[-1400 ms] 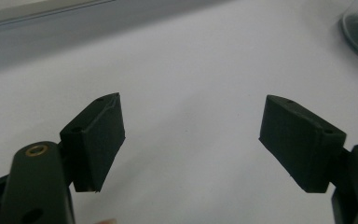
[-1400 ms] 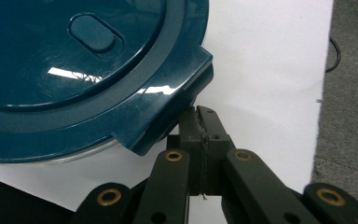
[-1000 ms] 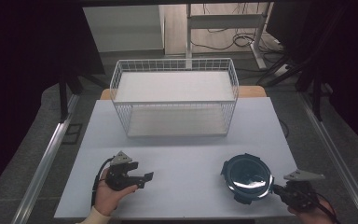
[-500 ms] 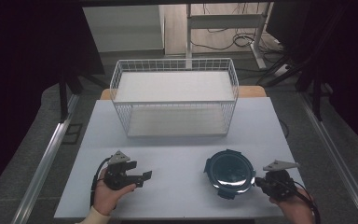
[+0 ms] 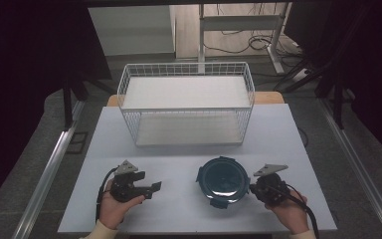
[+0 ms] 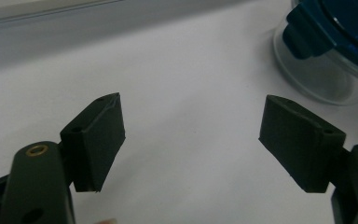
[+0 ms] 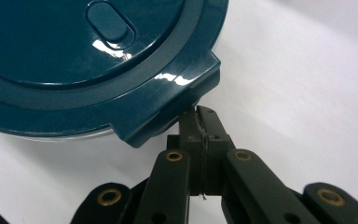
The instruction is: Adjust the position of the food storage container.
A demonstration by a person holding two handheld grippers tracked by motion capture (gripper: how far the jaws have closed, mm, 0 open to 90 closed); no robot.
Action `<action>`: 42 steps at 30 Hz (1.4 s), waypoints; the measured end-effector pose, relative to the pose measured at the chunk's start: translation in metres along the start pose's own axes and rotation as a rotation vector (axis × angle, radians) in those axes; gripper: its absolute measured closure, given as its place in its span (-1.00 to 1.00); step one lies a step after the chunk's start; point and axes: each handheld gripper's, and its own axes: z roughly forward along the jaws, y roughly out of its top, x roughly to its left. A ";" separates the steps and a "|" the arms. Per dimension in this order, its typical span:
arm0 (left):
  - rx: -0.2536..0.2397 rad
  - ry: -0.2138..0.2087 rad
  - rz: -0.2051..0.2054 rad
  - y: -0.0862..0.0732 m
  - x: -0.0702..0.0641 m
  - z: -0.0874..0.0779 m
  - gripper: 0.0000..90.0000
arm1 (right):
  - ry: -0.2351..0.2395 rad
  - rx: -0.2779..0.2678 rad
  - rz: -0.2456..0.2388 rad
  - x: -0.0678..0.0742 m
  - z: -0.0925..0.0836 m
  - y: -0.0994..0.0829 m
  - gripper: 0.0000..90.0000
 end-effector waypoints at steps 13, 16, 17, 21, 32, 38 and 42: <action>-0.011 0.010 -0.016 0.001 0.004 -0.002 -0.52 | 0.032 0.008 -0.087 0.026 0.023 0.036 1.00; -0.011 0.009 -0.016 0.001 0.004 -0.002 -0.52 | 0.032 0.009 -0.100 0.031 0.029 0.044 1.00; -0.012 0.010 -0.018 0.001 0.004 -0.002 -0.52 | 0.037 0.009 -0.103 0.032 0.030 0.046 1.00; -0.017 0.011 -0.015 0.001 0.006 -0.003 -0.52 | 0.056 0.011 -0.128 0.042 0.040 0.055 1.00; -0.036 0.016 -0.016 0.003 0.008 -0.008 -0.52 | 0.052 -0.052 -0.152 0.052 0.050 0.060 1.00; -0.044 0.002 0.000 0.003 0.007 -0.008 -0.53 | 0.068 -0.112 -0.150 0.044 0.040 0.054 1.00; -0.047 -0.003 0.005 0.003 0.007 -0.009 -0.53 | 0.051 -0.169 -0.129 0.036 0.027 0.047 1.00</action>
